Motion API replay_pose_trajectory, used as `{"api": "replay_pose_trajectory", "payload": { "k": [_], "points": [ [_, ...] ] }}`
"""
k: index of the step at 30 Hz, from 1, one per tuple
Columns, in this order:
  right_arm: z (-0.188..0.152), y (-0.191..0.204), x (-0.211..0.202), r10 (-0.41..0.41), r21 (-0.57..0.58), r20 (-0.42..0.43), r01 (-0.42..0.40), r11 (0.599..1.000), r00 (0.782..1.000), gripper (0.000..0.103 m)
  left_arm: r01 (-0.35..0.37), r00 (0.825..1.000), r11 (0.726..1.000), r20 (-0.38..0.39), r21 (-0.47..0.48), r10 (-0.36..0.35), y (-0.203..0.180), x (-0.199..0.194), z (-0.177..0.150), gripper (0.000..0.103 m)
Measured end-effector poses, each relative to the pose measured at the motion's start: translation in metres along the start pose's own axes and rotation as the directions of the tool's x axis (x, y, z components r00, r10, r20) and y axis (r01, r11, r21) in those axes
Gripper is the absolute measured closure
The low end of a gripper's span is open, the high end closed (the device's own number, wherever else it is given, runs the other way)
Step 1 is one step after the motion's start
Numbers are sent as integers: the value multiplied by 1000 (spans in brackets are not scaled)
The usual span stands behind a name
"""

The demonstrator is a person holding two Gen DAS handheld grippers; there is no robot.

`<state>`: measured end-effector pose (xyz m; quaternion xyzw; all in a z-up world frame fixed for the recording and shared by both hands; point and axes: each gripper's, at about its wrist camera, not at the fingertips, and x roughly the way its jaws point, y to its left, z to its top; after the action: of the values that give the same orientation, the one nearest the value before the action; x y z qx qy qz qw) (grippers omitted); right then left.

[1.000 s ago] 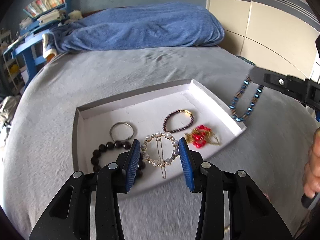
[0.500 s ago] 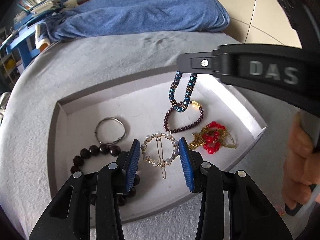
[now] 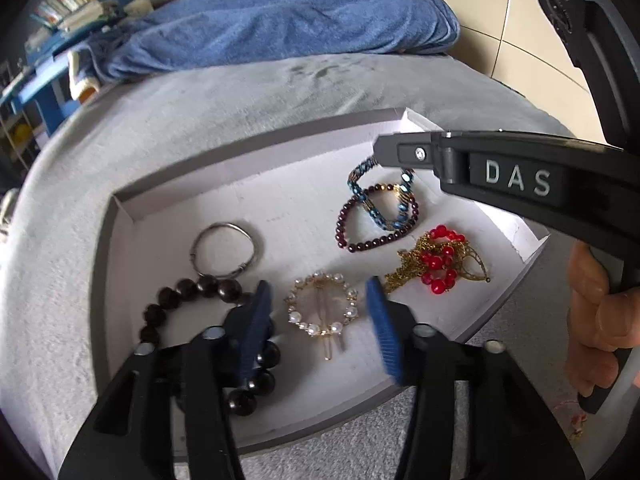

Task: Organize jewelry
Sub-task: 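Carry both items into the tray and open both tools, then move both tools back to the pink cord bracelet and black cord bracelet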

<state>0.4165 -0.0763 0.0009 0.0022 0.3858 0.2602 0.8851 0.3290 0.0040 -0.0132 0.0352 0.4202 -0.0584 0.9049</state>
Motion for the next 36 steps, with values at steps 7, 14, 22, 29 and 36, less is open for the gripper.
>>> {"api": "replay_pose_trajectory", "payload": {
  "k": [7,14,22,29,36],
  "points": [
    [-8,-3,-18,-8,4,29,8,1000,1000,77,-12,999,1000,45,-1,12,3,-20,-5,25],
    [-39,-13,-62,-14,36,85,11,999,996,58,-4,997,999,82,-43,8,12,-51,-23,20],
    [-87,-24,-115,-58,76,132,48,996,990,46,1,996,998,88,-58,4,9,-82,-61,17],
    [-136,-36,-139,-90,123,93,79,989,992,43,11,997,997,71,-82,-5,9,-98,-91,17],
    [-169,-47,-152,-120,163,63,109,981,991,40,8,999,996,48,-85,-4,7,-110,-121,17]
  ]
}}
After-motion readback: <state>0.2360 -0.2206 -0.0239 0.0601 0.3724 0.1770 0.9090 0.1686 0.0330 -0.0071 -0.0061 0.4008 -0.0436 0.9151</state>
